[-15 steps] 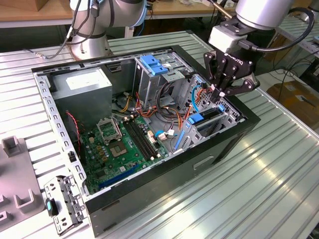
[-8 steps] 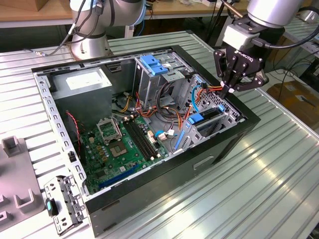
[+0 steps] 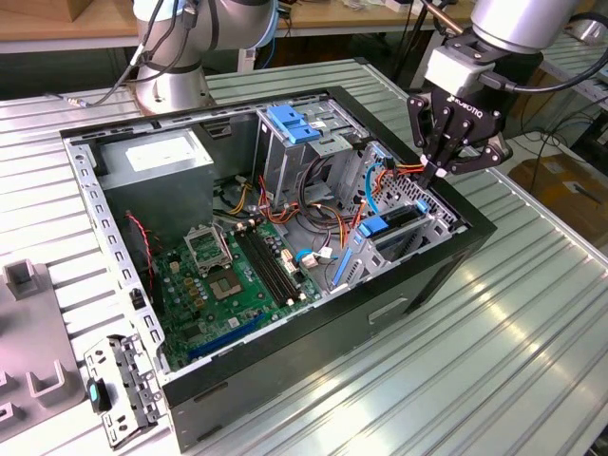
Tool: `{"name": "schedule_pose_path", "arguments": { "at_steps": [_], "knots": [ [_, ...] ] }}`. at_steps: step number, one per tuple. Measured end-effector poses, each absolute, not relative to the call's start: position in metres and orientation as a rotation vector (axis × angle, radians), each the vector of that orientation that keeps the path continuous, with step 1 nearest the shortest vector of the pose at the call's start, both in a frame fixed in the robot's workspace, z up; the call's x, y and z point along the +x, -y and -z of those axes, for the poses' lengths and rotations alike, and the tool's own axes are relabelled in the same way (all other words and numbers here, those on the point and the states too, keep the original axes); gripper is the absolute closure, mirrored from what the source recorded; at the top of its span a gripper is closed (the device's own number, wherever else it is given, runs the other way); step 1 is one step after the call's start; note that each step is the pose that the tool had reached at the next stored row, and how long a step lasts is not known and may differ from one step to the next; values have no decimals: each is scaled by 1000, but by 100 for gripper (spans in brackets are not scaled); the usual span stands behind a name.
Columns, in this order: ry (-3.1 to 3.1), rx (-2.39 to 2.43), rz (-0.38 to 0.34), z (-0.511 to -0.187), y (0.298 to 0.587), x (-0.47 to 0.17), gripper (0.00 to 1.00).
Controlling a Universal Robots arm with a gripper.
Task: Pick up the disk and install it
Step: 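Insert the first disk wire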
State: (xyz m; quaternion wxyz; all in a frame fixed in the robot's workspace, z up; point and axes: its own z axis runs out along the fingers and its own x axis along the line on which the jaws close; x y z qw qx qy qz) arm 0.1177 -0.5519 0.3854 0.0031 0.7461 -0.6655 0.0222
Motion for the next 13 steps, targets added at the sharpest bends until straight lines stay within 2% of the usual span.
{"name": "schedule_pose_path", "arguments": {
  "at_steps": [13],
  "knots": [
    [2061,2362,-70,-385,549,126,89]
  ]
}}
